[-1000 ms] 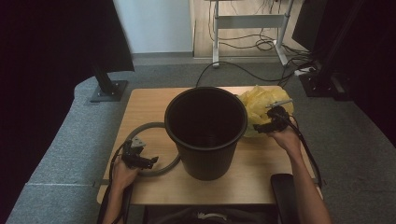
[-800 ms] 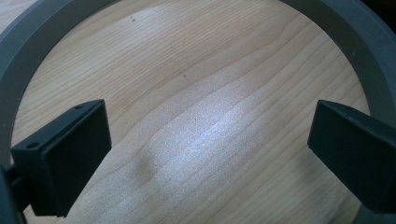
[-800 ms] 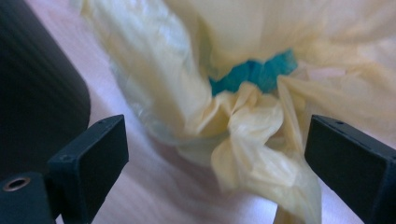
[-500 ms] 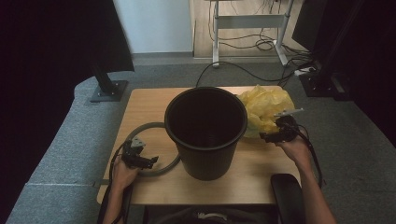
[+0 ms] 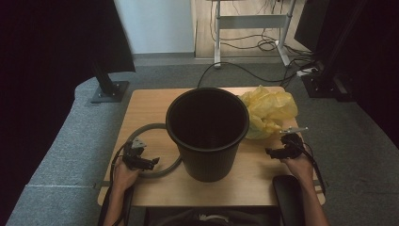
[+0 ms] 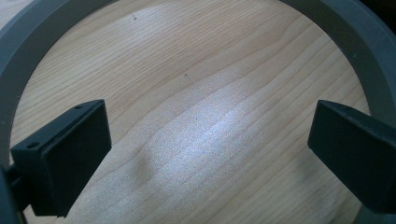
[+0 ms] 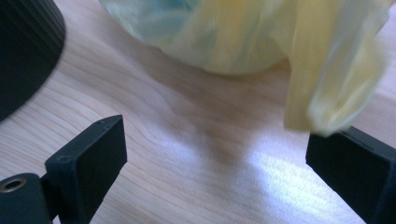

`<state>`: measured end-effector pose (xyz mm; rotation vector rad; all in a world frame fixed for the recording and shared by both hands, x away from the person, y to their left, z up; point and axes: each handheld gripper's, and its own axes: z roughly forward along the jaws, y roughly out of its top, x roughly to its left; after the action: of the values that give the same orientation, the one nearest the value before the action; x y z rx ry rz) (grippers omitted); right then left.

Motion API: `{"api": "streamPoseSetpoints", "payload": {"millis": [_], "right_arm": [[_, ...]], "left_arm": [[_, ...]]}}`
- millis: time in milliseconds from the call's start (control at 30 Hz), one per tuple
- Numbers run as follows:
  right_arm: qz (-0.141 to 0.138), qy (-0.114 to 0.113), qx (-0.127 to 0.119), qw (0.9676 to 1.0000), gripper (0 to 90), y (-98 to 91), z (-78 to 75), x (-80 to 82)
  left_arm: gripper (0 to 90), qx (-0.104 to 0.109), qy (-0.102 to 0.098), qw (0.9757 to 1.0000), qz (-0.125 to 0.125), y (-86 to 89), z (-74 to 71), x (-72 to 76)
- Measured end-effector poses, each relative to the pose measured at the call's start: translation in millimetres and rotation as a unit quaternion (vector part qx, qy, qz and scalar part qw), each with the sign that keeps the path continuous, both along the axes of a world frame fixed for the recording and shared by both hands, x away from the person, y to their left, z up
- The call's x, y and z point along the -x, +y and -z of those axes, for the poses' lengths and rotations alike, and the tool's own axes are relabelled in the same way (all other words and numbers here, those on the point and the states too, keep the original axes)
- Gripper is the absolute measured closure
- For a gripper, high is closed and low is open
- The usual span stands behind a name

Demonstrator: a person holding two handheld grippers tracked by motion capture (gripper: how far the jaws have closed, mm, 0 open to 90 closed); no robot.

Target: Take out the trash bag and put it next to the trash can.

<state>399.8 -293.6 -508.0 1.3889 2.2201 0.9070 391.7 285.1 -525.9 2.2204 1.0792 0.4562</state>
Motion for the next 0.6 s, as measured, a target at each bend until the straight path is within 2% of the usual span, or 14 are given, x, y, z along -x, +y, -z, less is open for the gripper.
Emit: {"api": "streamPoseSetpoints", "payload": {"millis": [133,267,433,600], "right_arm": [[0.006,0.012,0.008,0.9999,5.0,-4.0,20.8,-2.6],[0.004,0.026,-0.007,0.9996,3.5,-8.6,38.9,-6.1],[0.005,-0.012,0.004,0.9999,0.3,-10.0,46.8,-4.1],[0.003,-0.023,0.000,0.9997,0.0,-8.8,49.6,-2.1]], "left_arm": [[0.0,0.000,0.000,1.0000,0.000,0.1,0.0,0.1],[0.0,0.000,0.001,1.0000,0.000,0.1,0.1,-0.1],[0.0,-0.003,0.002,1.0000,0.000,-0.4,0.1,-0.1],[0.0,0.000,-0.004,1.0000,-0.002,0.6,-1.0,0.8]]}}
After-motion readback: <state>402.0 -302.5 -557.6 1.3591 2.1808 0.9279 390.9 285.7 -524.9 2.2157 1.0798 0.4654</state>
